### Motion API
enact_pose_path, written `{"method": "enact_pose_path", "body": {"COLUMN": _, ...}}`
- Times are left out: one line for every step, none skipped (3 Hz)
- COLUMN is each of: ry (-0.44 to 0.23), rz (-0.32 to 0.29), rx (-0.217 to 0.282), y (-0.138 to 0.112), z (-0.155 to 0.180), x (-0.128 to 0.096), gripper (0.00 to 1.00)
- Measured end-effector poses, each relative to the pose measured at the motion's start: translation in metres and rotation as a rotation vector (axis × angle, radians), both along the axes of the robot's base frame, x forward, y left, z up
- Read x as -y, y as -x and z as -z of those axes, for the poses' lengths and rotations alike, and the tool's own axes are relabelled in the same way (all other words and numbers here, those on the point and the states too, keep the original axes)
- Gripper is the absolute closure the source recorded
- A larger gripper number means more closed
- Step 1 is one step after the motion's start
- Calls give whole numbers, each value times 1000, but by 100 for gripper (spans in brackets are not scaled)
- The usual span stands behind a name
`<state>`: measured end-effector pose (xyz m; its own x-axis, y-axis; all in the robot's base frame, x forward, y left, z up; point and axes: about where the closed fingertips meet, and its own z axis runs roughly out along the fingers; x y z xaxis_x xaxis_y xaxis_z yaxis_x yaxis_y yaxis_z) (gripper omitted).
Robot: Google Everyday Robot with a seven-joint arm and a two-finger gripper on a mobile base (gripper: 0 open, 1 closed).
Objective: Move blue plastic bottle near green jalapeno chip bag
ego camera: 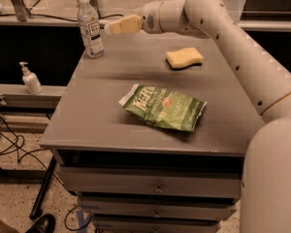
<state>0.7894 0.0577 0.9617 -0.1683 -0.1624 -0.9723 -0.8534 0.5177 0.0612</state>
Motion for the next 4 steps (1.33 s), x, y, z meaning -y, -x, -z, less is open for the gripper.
{"method": "enact_pose_path", "body": {"ry": -55, "rz": -43, "rx": 4, "y": -12, "z": 5, "x": -29, "gripper": 0}}
{"method": "enact_pose_path", "body": {"ry": -84, "rz": -101, "rx": 2, "y": -20, "z": 5, "x": -60, "gripper": 0}}
{"method": "enact_pose_path", "body": {"ry": -73, "rz": -146, "rx": -4, "y": -25, "z": 6, "x": -85, "gripper": 0}}
{"method": "enact_pose_path", "body": {"ry": -12, "rz": -160, "rx": -5, "y": -28, "z": 10, "x": -104, "gripper": 0}}
